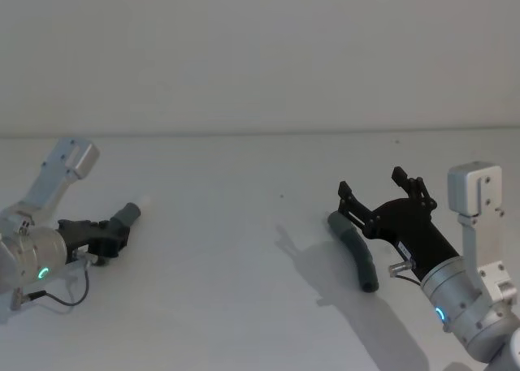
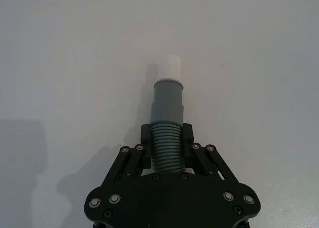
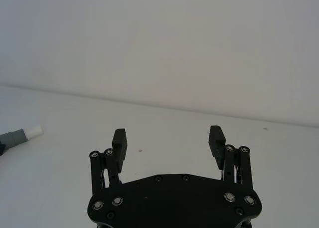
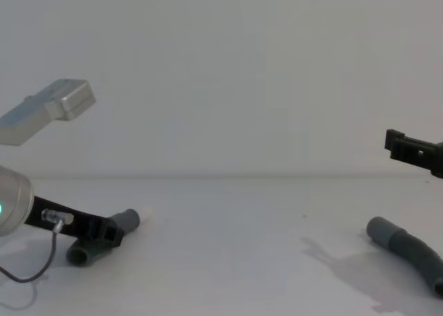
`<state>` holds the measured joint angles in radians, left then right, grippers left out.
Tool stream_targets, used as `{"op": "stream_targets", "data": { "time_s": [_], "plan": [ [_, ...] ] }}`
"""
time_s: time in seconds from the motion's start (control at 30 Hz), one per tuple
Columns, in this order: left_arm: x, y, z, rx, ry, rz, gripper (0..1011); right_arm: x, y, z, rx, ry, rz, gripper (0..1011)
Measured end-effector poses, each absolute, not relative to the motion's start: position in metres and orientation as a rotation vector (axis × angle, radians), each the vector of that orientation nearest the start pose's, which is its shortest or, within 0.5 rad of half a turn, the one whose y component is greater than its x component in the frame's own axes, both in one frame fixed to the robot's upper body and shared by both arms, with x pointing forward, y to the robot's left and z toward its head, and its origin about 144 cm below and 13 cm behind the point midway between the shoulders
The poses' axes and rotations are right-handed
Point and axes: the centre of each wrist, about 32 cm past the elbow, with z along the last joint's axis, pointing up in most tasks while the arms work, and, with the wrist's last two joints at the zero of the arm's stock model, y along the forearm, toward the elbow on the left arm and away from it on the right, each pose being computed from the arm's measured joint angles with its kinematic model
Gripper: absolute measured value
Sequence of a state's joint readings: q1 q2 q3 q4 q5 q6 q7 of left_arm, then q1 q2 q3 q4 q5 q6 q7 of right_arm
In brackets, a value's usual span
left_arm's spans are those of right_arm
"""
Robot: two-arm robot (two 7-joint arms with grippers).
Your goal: Use both hands to pick up one end of the pipe from the table, align the ends, and insert them.
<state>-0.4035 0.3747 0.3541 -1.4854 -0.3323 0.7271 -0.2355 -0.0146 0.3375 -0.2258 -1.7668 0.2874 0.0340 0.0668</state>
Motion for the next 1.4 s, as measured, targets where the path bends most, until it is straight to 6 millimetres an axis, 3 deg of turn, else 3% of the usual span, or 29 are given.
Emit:
{"op": "stream_targets", "data": {
  "time_s": [1.4],
  "plan": [
    [0.5530, 0.2442, 1.2423, 0.494, 0.272, 1.028, 307, 0.4433, -0.2371, 1.1887, 0.026, -0.075, -1.229, 1000]
  ]
}}
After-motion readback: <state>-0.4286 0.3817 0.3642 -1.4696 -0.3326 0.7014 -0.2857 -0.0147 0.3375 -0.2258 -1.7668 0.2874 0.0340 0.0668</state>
